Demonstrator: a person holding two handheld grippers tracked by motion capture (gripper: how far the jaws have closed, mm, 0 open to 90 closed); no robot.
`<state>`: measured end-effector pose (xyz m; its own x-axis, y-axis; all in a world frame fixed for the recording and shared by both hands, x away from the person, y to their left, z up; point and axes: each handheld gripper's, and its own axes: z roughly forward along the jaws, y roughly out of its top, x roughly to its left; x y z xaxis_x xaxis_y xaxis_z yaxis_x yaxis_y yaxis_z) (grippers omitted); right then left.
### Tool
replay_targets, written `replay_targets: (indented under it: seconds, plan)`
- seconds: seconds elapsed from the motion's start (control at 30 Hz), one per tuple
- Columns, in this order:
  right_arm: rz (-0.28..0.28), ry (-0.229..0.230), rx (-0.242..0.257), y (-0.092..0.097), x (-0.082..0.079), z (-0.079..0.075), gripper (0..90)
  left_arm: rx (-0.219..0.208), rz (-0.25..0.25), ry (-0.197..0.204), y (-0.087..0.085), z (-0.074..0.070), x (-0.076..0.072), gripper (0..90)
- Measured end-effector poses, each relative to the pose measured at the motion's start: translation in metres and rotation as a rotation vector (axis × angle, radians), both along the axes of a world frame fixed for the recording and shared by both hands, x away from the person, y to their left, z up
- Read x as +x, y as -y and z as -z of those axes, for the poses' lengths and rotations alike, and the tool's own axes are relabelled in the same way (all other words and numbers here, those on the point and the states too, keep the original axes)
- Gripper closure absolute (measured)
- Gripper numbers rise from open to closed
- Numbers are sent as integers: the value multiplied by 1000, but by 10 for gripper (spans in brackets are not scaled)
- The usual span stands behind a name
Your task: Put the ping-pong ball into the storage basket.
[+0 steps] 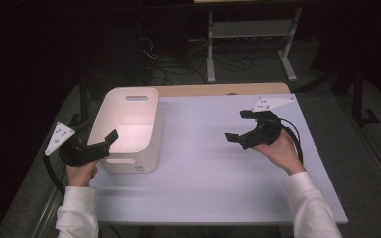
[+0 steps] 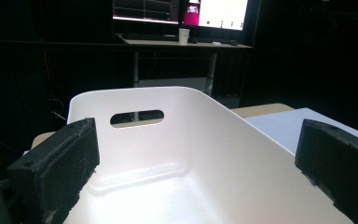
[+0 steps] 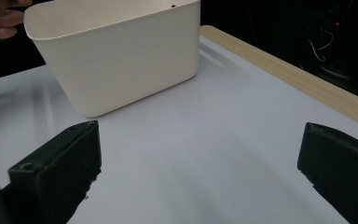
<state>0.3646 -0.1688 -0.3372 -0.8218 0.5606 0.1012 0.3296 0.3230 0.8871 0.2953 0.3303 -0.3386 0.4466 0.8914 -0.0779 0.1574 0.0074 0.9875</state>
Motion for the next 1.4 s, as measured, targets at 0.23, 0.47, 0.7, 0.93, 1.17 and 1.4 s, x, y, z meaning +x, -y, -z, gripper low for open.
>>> replay_targets:
  seconds: [0.23,0.47,0.7,0.93,1.17,1.4]
  plan:
    - [18,10,-5,7,-6,5,0,3,-3,-1,-1,0,0,0]
    - [36,18,7,15,-11,13,0,-15,-3,4,1,-1,-1,0]
    - [66,44,26,24,-19,22,0,-9,0,5,1,-1,-1,0]
    - [89,48,39,33,-24,25,0,-9,0,5,2,-1,-1,0]
    - [109,46,56,41,-28,31,0,-9,2,3,2,0,-1,0]
    - [136,54,61,49,-32,40,0,-8,2,3,2,0,0,0]
